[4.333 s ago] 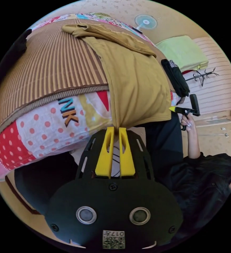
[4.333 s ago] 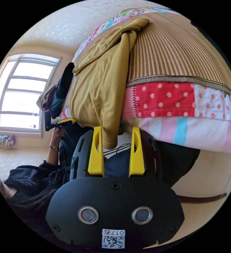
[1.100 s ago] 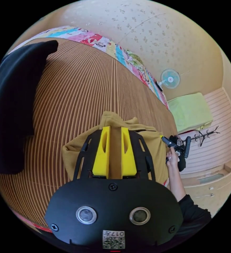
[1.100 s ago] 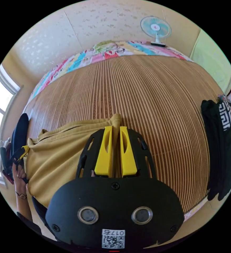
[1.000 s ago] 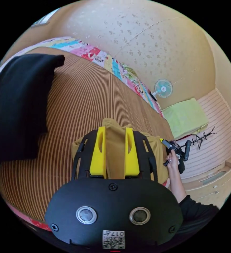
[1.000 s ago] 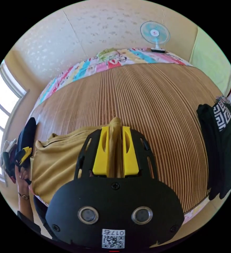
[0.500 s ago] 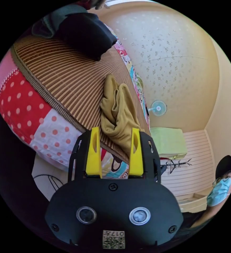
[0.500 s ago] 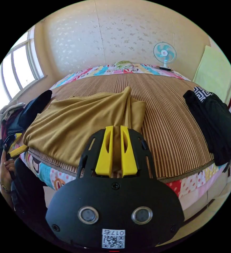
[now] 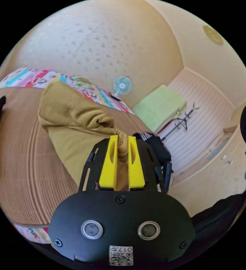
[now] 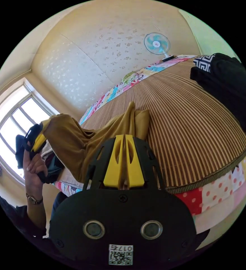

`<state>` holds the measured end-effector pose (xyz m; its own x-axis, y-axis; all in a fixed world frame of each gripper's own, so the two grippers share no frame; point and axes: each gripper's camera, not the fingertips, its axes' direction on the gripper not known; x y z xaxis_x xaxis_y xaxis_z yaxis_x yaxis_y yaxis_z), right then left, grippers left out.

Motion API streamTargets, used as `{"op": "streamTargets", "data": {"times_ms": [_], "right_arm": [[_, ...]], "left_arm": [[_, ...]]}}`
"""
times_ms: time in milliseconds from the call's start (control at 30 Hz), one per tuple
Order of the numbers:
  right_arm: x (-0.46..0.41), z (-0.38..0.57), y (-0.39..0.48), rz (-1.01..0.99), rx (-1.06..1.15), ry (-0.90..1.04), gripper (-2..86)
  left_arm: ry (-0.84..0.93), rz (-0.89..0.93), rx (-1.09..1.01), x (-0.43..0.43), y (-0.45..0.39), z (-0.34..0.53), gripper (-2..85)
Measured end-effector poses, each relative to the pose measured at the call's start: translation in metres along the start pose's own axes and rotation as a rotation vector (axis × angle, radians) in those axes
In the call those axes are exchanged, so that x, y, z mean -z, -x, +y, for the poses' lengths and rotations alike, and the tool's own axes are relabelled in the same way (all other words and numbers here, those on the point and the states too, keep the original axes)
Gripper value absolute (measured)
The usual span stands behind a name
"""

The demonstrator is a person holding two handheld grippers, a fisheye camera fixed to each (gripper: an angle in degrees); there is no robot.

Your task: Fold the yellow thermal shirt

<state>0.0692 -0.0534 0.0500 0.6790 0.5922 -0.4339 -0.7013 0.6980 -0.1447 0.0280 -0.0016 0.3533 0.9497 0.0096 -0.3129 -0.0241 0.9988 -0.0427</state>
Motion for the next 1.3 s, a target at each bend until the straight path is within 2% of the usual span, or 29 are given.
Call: {"op": "streamTargets", "data": {"times_ms": [100, 167, 267, 367, 400, 467, 567, 633, 700, 833, 900, 1033, 1200, 1300], "right_arm": [[0.052, -0.002, -0.031, 0.045, -0.071, -0.159, 3.9], [0.087, -0.004, -0.068, 0.083, -0.162, -0.237, 6.5], [0.115, -0.01, -0.121, -0.068, -0.254, -0.252, 11.9], [0.13, -0.018, -0.158, -0.283, -0.274, -0.248, 17.5], [0.13, -0.021, -0.162, -0.308, -0.269, -0.233, 18.8], [0.124, -0.038, -0.168, -0.306, -0.251, -0.105, 23.1], [0.112, -0.054, -0.157, -0.287, -0.147, 0.051, 22.8], [0.108, -0.06, -0.149, -0.227, -0.097, 0.146, 19.1], [0.099, -0.061, -0.144, -0.257, -0.058, 0.271, 15.4], [0.081, -0.063, -0.144, -0.461, -0.099, 0.414, 11.0], [0.089, -0.071, -0.111, -0.503, -0.025, 0.406, 10.3], [0.097, -0.11, 0.011, -0.498, 0.177, 0.353, 10.2], [0.07, -0.147, 0.172, -0.587, 0.396, 0.261, 11.0], [0.033, -0.15, 0.266, -0.659, 0.514, 0.181, 12.2]], "left_arm": [[0.19, 0.118, -0.054, -0.075, -0.031, 0.023, 7.8], [0.238, 0.158, -0.027, -0.095, -0.029, 0.04, 8.9], [0.099, 0.172, 0.058, -0.066, -0.005, 0.061, 9.9], [-0.019, -0.019, 0.183, -0.018, 0.029, 0.077, 12.9], [-0.034, -0.121, 0.257, -0.004, 0.046, 0.081, 15.0], [-0.031, -0.153, 0.35, 0.007, 0.072, 0.087, 17.9], [0.145, -0.098, 0.482, -0.02, 0.114, 0.096, 18.6], [0.326, 0.073, 0.53, -0.061, 0.133, 0.106, 16.5], [0.332, 0.117, 0.591, -0.052, 0.145, 0.109, 14.7], [0.255, 0.092, 0.502, 0.04, 0.141, 0.079, 10.3], [0.186, 0.046, 0.449, 0.094, 0.13, 0.059, 10.0], [0.009, -0.066, 0.324, 0.238, 0.118, 0.007, 9.9], [-0.131, -0.203, 0.2, 0.41, 0.133, -0.039, 10.3], [-0.126, -0.324, 0.275, 0.487, 0.174, -0.036, 12.3]]}}
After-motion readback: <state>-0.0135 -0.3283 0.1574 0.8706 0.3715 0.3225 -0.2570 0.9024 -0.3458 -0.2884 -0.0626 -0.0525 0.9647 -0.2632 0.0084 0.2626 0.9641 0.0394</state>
